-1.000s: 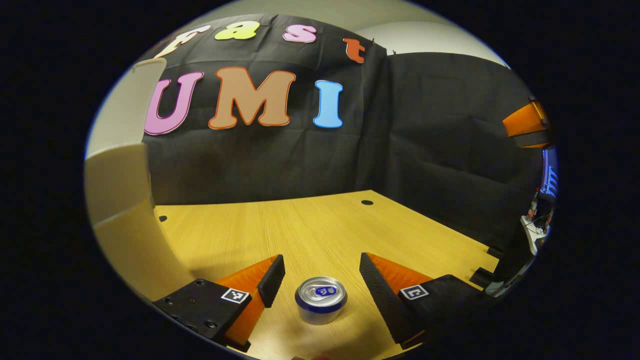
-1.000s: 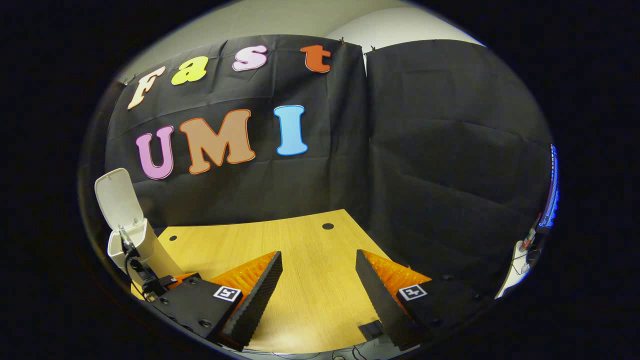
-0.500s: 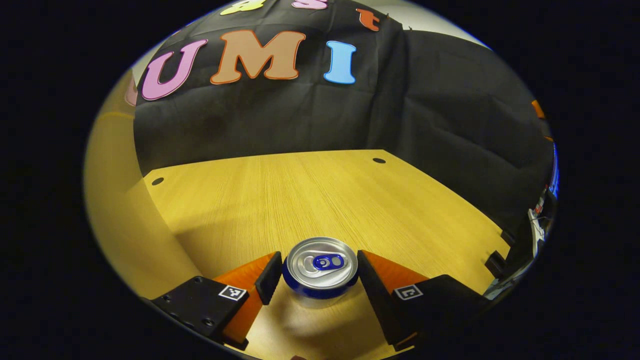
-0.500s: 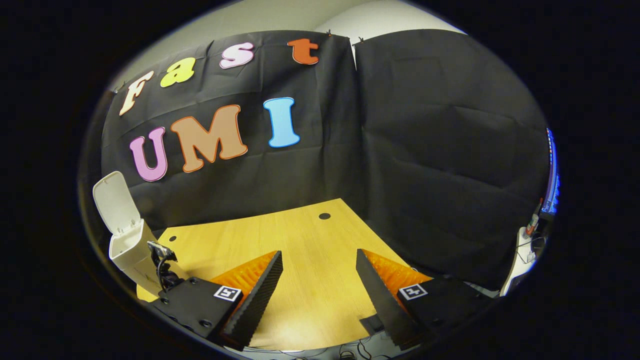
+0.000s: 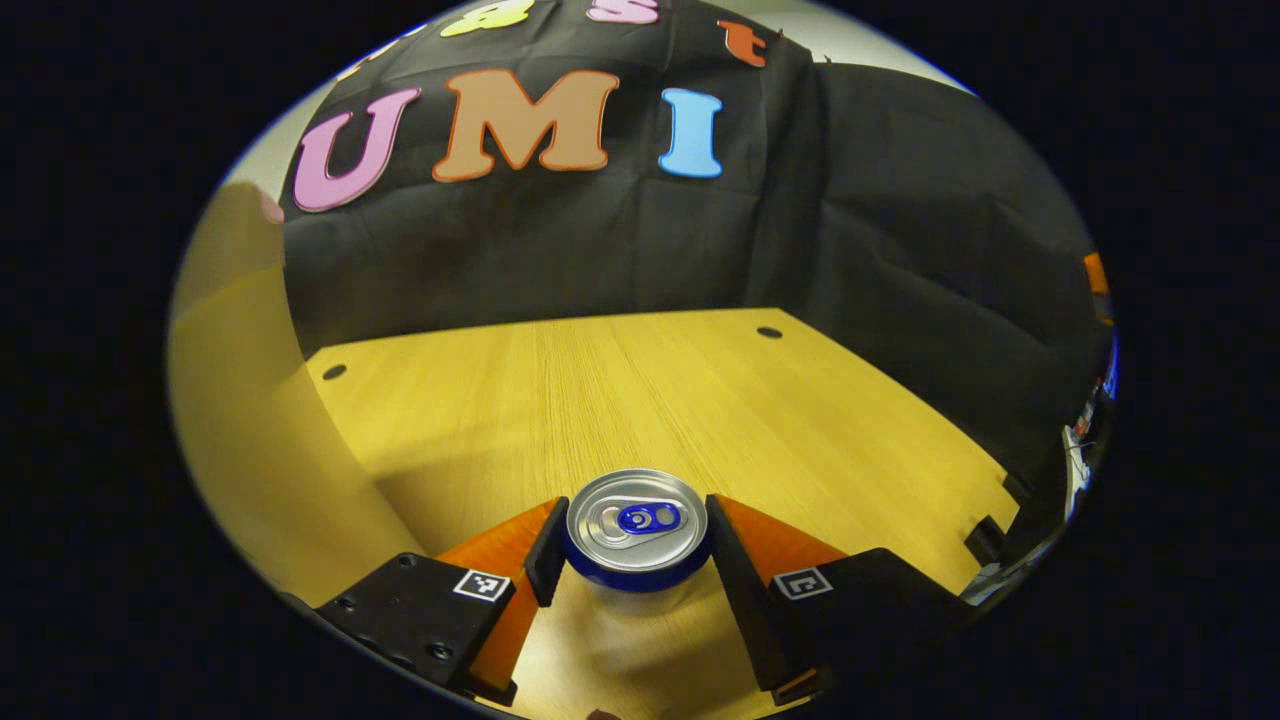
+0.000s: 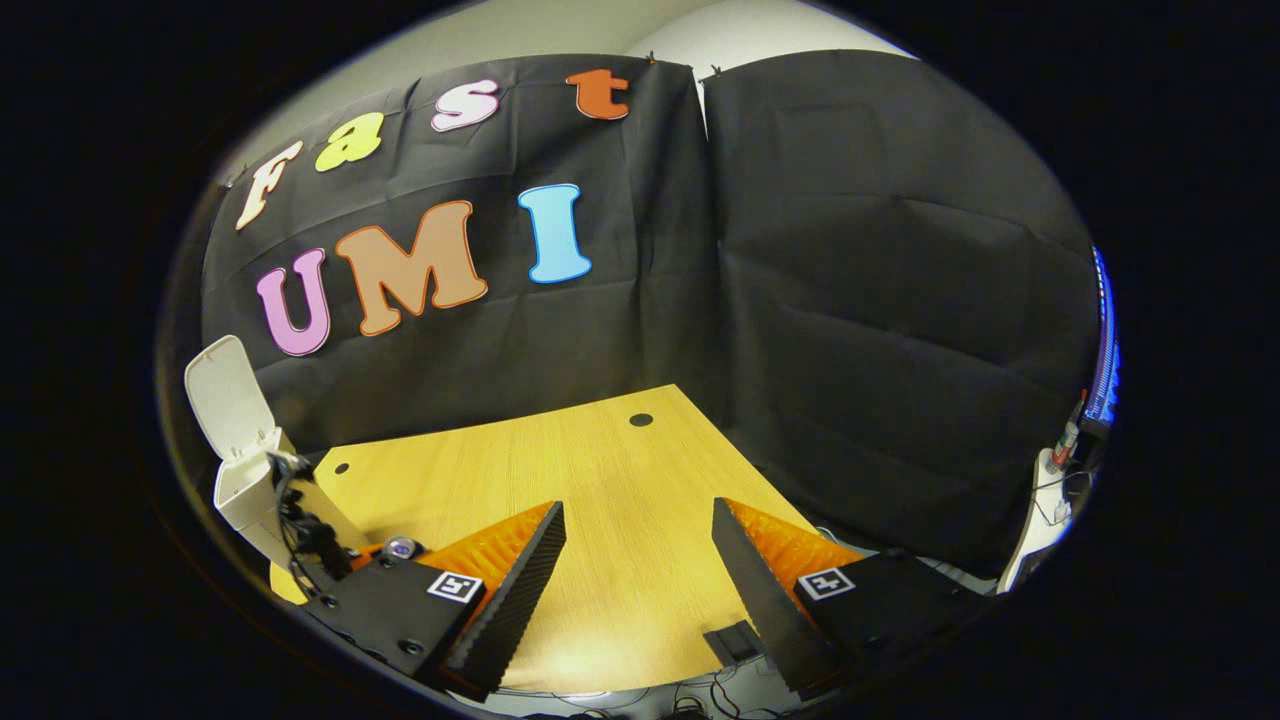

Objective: Press the lid of the desktop garbage bin to open it, pick up the crumpled paper on the desktop and throw it into the bin, then pick up the pop can on the desktop and drop it into the bin, and finally close the garbage bin lid.

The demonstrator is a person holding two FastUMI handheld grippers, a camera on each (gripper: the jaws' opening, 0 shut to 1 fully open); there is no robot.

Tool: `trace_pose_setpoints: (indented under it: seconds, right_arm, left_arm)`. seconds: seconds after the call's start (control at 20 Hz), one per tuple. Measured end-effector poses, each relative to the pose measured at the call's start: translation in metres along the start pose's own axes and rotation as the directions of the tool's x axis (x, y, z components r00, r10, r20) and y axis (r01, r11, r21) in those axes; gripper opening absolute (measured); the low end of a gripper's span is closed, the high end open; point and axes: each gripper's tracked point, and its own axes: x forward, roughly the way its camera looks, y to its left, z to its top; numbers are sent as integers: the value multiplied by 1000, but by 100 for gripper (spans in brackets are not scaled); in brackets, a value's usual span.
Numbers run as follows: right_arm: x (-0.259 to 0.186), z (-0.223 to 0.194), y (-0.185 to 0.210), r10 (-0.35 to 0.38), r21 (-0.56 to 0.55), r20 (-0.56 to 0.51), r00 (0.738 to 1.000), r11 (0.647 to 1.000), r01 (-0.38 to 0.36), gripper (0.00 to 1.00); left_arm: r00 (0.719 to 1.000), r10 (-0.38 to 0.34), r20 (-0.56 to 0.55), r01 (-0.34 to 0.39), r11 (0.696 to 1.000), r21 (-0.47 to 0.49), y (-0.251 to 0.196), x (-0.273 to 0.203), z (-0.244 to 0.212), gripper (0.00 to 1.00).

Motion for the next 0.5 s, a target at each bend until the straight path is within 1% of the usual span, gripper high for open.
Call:
trace_pose_setpoints:
  seconds: [0.15,0.35,0.4,0.5]
  right_arm:
    - [1,-1,4,33,20,-10,999,999,-33,98]
    - [1,-4,9,71,26,-25,997,997,-71,98]
    - [-1,-8,10,86,18,-39,996,996,-85,98]
    - [-4,-14,11,111,-3,-54,992,994,-111,97]
  left_arm:
    - [996,-4,91,4,1000,2,0,-18,54,79]
    - [990,2,141,4,999,-41,8,-54,112,79]
    - [987,14,161,-6,999,-47,14,-65,127,78]
    - [974,61,220,-51,997,-49,35,-86,163,78]
